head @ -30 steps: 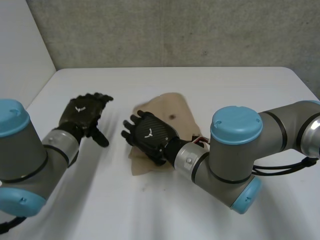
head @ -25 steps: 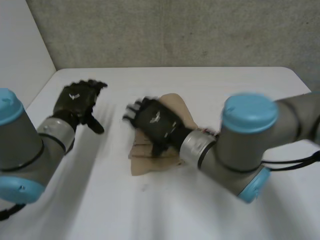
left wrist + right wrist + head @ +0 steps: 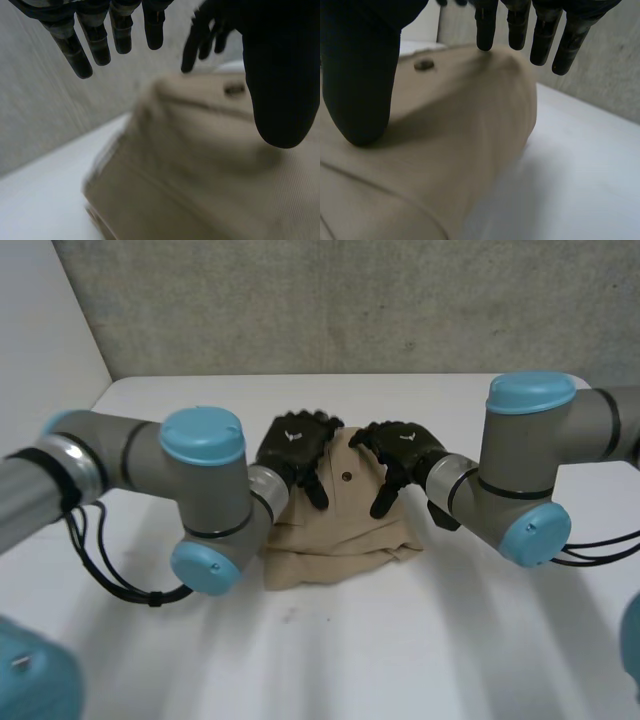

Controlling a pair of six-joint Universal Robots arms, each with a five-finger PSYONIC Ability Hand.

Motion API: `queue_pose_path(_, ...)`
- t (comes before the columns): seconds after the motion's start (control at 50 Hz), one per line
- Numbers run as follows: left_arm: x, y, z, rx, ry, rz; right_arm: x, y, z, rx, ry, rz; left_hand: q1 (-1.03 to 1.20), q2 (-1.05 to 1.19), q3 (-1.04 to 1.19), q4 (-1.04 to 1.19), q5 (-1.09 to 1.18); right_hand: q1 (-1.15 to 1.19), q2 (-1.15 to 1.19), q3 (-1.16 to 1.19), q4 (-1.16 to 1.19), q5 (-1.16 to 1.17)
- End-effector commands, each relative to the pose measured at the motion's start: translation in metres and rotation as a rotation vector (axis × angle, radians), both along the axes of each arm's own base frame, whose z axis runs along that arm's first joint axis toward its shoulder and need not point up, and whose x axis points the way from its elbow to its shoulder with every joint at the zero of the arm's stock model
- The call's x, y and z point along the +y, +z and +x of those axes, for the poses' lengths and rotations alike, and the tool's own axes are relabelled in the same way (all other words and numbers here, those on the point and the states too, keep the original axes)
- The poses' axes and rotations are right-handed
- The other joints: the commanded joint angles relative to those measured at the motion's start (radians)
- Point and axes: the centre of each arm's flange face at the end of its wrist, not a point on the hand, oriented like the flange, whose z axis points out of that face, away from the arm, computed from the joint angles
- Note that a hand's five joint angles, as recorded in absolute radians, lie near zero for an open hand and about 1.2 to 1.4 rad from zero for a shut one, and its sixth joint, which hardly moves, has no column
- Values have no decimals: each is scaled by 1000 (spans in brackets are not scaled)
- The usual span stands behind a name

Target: Fold the shorts.

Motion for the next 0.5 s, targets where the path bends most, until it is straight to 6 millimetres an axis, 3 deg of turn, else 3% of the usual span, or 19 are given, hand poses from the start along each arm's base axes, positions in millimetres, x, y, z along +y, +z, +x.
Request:
queue_pose_path(0.02, -7, -42, 12, -124, 52, 154, -3, -25, -1, 63, 6, 67, 26, 26, 16, 20, 4, -30, -48, -34, -57, -68)
queue_pose_path(0.14, -13, -46, 32, -193, 170, 193, -3, -41, -7, 214, 13, 42, 23, 23, 13, 17, 1, -30, -48, -34, -57, -68)
queue_pose_path(0.22, -8, -43, 32, -209, 162, 193, -5, -34, -10, 263, -6, -12, 17, 17, 7, 12, -5, -30, -48, -34, -57, -68)
queue_pose_path(0.28, 0, -30, 27, -214, 135, 164, -3, -25, -7, 254, -2, -29, -1, -1, -11, -6, -22, -30, -48, -34, -57, -68)
queue_pose_path(0.34, 12, -12, 21, -206, 102, 131, 0, -10, -5, 239, -2, -60, -13, -12, -22, -18, -34, -30, -48, -34, -57, -68)
queue_pose_path(0.4, 24, 18, 18, -171, 85, 85, 3, 21, -7, 206, -13, -114, -24, -24, -34, -29, -46, -30, -48, -34, -57, -68)
queue_pose_path(0.42, 29, 32, 20, -156, 81, 66, 5, 43, -9, 179, -30, -161, -24, -24, -34, -30, -46, -30, -48, -34, -57, -68)
queue_pose_path(0.5, 40, 77, 34, -102, 100, 5, 8, 98, -20, 81, -152, -342, -24, -24, -34, -30, -46, -30, -48, -34, -57, -68)
